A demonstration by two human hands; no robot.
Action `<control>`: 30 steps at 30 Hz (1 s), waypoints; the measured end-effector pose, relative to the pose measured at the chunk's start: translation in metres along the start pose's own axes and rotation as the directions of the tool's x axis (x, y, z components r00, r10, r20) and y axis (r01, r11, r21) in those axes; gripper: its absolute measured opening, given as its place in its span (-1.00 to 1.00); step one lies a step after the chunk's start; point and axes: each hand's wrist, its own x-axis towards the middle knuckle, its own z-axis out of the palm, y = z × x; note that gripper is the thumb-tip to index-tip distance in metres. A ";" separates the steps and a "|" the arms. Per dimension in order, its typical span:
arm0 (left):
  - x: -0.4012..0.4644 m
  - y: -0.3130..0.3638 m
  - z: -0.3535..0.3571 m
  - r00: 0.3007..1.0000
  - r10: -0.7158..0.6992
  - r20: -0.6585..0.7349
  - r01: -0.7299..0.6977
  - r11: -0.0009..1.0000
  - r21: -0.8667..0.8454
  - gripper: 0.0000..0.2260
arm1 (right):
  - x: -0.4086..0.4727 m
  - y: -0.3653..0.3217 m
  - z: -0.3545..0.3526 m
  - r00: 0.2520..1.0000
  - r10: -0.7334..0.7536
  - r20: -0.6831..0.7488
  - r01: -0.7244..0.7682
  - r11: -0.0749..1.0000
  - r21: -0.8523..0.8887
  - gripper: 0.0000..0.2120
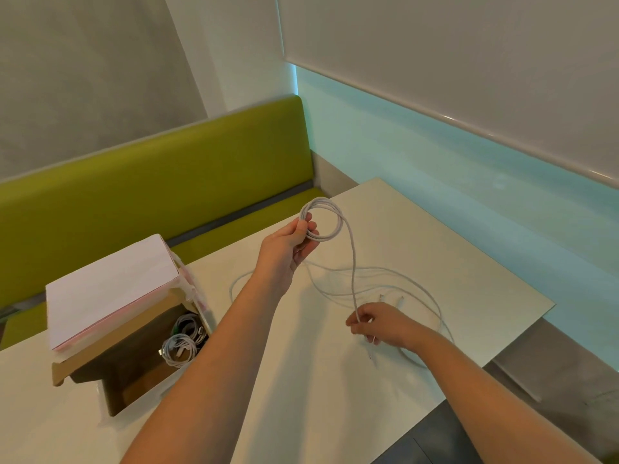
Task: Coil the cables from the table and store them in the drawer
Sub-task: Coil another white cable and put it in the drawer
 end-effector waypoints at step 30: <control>-0.012 -0.021 0.011 0.990 -0.135 0.046 0.133 0.990 0.037 -0.82 | -0.017 -0.083 -0.043 0.994 -0.112 -0.012 0.062 0.453 0.889 -0.65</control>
